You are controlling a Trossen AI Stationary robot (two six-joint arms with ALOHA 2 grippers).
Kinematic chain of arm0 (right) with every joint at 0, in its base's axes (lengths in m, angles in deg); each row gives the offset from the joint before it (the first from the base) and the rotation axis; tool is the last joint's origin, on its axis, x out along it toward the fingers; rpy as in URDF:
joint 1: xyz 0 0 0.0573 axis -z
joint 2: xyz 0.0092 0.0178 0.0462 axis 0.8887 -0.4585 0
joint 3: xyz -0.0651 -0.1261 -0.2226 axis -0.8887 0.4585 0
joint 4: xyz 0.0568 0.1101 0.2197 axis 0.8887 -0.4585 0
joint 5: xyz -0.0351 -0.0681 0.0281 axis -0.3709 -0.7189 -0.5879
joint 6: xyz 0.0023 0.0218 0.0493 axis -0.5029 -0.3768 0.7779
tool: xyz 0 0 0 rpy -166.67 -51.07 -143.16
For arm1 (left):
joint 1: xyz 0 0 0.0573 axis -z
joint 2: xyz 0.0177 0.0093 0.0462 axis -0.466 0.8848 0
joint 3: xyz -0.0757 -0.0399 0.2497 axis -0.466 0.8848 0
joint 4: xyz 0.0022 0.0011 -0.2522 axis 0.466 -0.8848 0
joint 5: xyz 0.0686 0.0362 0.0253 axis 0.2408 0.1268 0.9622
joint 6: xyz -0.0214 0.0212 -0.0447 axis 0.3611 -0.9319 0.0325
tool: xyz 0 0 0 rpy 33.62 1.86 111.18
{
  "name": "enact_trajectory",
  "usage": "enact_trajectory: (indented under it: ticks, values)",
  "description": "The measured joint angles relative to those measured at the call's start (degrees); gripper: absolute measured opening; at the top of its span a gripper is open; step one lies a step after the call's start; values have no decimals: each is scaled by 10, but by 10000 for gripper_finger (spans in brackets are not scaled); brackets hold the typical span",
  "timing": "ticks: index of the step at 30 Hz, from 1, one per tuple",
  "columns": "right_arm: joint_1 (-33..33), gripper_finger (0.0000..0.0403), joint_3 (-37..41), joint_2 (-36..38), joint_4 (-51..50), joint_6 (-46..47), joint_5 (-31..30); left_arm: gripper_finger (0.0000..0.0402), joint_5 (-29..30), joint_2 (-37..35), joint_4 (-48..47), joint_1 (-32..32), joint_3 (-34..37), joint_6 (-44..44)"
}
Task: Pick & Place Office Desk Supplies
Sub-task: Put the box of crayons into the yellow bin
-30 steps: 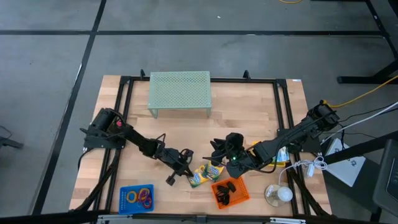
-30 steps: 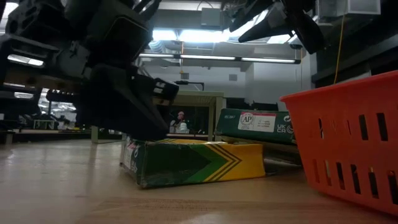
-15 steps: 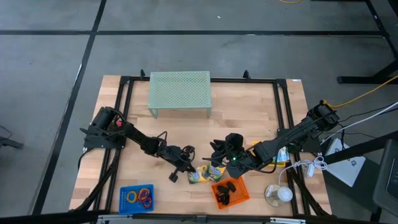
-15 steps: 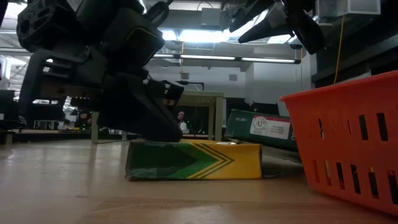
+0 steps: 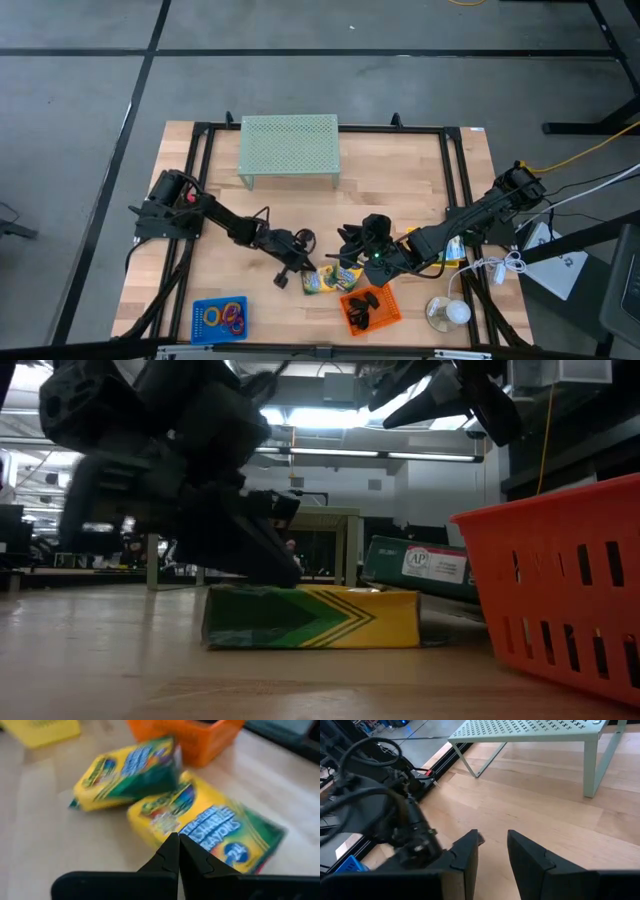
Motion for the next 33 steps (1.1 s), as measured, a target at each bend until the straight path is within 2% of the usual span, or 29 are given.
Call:
enact_trajectory:
  ticks: [4,16,33]
  values:
    - [0,107,0,0,6,-1,0,2,22,0,-13,-13,0,-3]
    - [0,107,0,0,13,-1,0,3,16,7,-55,-43,-1,-12]
    - [0,107,0,0,15,-5,0,2,15,19,-15,-105,-7,-1]
